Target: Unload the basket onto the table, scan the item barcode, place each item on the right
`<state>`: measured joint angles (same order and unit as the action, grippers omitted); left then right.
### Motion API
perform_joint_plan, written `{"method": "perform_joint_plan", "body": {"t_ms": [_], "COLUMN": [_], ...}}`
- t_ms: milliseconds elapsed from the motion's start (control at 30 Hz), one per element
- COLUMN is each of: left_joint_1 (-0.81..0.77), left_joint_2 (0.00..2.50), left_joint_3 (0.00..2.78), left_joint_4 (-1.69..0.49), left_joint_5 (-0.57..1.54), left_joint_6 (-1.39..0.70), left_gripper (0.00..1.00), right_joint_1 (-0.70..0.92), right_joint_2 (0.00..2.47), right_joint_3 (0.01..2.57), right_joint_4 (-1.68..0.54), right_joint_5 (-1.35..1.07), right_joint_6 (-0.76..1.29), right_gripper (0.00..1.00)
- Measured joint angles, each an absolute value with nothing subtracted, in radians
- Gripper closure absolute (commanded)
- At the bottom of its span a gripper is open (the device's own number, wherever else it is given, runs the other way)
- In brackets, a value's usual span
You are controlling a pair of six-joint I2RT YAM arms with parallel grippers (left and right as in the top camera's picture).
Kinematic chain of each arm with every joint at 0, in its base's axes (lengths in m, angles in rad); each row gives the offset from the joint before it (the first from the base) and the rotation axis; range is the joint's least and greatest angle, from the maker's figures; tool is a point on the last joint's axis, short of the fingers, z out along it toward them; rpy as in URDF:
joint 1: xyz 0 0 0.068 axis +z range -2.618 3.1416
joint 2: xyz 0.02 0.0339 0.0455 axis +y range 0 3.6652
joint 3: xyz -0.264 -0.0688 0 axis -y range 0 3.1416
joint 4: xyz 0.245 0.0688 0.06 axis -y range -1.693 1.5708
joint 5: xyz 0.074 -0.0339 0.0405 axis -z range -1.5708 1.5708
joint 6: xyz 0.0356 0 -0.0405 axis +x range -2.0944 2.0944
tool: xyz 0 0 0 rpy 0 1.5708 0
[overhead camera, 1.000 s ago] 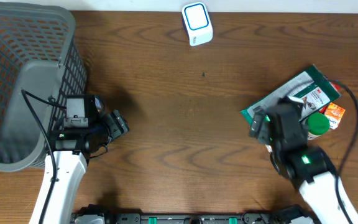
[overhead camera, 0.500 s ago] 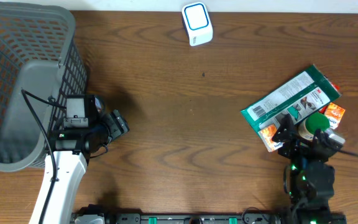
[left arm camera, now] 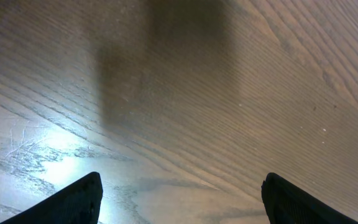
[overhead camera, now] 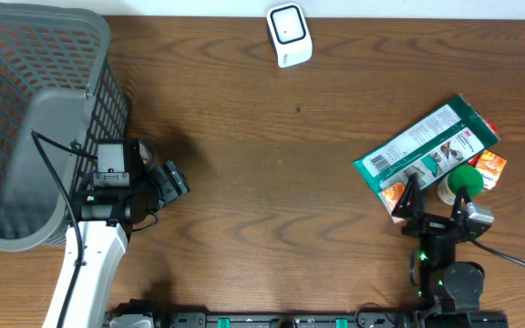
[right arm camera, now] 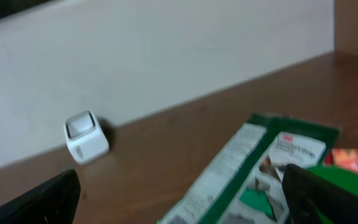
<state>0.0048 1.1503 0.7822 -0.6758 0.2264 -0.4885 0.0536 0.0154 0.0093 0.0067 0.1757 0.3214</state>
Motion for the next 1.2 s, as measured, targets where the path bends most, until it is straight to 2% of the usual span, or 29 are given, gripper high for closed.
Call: {"method": "perform_joint_plan", "body": {"t_ms": [367, 1200], "left_joint_1": [0.005, 0.005], "left_joint_2": [1.150, 1.150], "left_joint_3": [0.782, 0.782], "left_joint_4": [-0.676, -0.676], "left_joint_5": [0.226, 0.226], "left_joint_6": [-0.488, -0.489], "left_gripper": [0.17, 0.17], "right_joint_1": [0.054, 0.054], "right_joint_2": [0.012, 0.012], "right_joint_3": [0.008, 0.008], "right_joint_4": [-0.056, -0.056], "right_joint_5": [0.161, 0.156], "right_joint_6": [0.237, 0.226], "right_gripper": [0.01, 0.01]}}
